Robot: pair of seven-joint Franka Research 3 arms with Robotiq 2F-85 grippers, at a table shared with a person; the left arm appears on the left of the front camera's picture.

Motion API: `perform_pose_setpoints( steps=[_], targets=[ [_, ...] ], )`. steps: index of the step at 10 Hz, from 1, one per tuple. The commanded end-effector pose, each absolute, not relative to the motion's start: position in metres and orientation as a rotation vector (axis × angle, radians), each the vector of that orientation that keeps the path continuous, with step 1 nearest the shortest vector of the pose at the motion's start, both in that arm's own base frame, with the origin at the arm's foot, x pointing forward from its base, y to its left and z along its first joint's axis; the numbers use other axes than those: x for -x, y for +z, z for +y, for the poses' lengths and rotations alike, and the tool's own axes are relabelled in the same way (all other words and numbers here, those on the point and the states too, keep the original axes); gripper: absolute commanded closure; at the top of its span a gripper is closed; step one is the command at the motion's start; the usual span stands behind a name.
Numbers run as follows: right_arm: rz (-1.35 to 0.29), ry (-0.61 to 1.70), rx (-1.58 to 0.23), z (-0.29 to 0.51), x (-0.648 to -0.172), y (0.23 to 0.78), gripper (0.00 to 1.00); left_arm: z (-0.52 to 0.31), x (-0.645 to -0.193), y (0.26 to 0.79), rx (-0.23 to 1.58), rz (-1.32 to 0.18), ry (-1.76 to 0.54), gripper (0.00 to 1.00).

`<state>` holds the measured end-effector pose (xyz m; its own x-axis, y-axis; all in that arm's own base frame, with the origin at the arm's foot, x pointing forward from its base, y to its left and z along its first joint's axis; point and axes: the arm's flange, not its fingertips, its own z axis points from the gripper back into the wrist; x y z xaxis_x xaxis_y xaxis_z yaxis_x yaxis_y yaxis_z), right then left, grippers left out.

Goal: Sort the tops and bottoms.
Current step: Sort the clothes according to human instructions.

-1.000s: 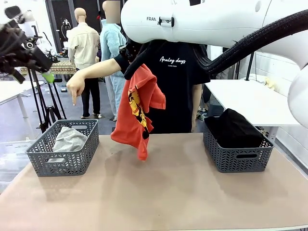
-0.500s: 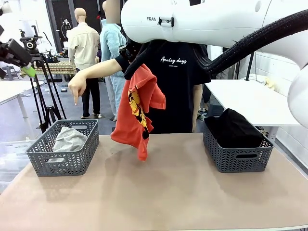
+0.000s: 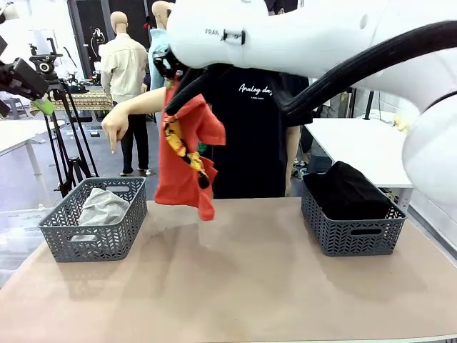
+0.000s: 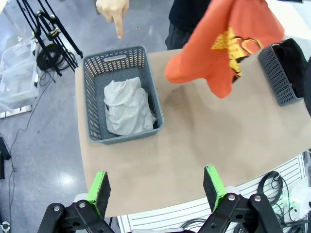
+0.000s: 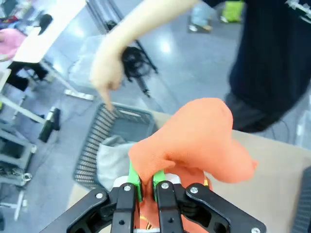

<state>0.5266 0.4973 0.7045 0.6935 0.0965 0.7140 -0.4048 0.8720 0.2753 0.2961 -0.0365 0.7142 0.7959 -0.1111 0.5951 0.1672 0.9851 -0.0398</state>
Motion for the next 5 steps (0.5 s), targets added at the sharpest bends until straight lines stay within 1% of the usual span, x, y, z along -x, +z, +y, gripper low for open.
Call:
perform_pose_setpoints(
  steps=[1, 3, 4, 5],
  targets=[
    [-0.744, 0.343, -0.595, 0.536, -0.550, 0.706, 1.00, -0.036, -0.296, 0.714, 0.098, -0.631, -0.155, 0.00],
    [-0.744, 0.290, -0.695, 0.545, -0.554, 0.704, 1.00, -0.036, -0.296, 0.714, 0.098, -0.631, -0.155, 0.00],
    [-0.754, 0.314, -0.579, 0.529, -0.534, 0.685, 1.00, -0.036, -0.296, 0.714, 0.098, -0.631, -0.155, 0.00],
    [-0.754, 0.314, -0.579, 0.529, -0.534, 0.685, 1.00, -0.036, -0.296, 0.714, 0.098, -0.631, -0.155, 0.00]
  ],
)
